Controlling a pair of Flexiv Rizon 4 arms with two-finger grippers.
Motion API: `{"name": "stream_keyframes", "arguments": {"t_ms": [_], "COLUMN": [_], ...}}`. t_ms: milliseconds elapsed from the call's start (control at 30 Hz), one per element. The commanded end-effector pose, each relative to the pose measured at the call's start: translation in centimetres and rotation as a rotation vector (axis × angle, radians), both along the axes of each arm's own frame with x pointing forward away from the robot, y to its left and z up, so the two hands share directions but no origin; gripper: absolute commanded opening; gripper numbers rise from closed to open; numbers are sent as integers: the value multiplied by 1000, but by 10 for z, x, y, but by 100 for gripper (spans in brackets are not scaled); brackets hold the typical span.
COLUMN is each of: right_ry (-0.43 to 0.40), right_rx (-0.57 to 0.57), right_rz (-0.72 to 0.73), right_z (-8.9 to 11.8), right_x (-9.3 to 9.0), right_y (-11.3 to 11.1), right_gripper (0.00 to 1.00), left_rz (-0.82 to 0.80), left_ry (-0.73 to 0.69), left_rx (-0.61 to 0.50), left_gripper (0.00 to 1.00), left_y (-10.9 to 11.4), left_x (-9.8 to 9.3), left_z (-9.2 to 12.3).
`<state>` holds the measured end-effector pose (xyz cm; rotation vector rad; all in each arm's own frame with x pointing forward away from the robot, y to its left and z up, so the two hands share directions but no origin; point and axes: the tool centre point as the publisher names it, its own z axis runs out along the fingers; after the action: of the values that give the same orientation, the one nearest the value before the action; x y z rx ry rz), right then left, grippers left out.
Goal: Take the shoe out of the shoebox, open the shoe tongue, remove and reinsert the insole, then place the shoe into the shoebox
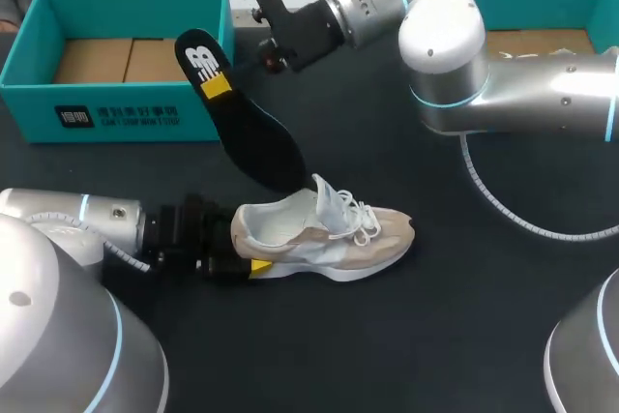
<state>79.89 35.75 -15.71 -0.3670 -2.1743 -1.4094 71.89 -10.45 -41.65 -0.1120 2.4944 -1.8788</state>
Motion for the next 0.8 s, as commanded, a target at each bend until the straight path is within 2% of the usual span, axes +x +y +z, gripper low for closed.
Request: {"name": "stream_keyframes", "arguments": {"t_ms": [33,67,100,167,200,233,433,633,800], "right_ry": [-29,-63,-20,-7,38,-3,70,144,195], "right_rx": [76,81,128,147,172,144,201,237,298], "right_rz": [-150,-175,-185,-193,-187,-189,-172,-158,-171], "right_z": [4,12,17,30,33,42,76,90,100], "right_x": [-7,-5,-4,-2,-2,-1,1,-4,-15], "right_y": [-4,-6,-7,-10,-11,-15,-26,-50,-66], "right_gripper": [0,0,0,0,0,0,0,0,0], "left_rz": [0,0,0,0,0,0,0,0,0], "left_ry": [0,0,0,0,0,0,0,0,0], "left_rx": [3,3,3,3,3,3,3,3,3], "left_gripper": [0,0,0,0,0,0,0,0,0], "left_y": [1,1,1,1,1,1,1,1,1], "left_x": [-2,-2,-2,-2,-2,-2,-2,-2,-2], "left_z": [-3,-3,-3,-3,-3,-3,-3,-3,-3]}}
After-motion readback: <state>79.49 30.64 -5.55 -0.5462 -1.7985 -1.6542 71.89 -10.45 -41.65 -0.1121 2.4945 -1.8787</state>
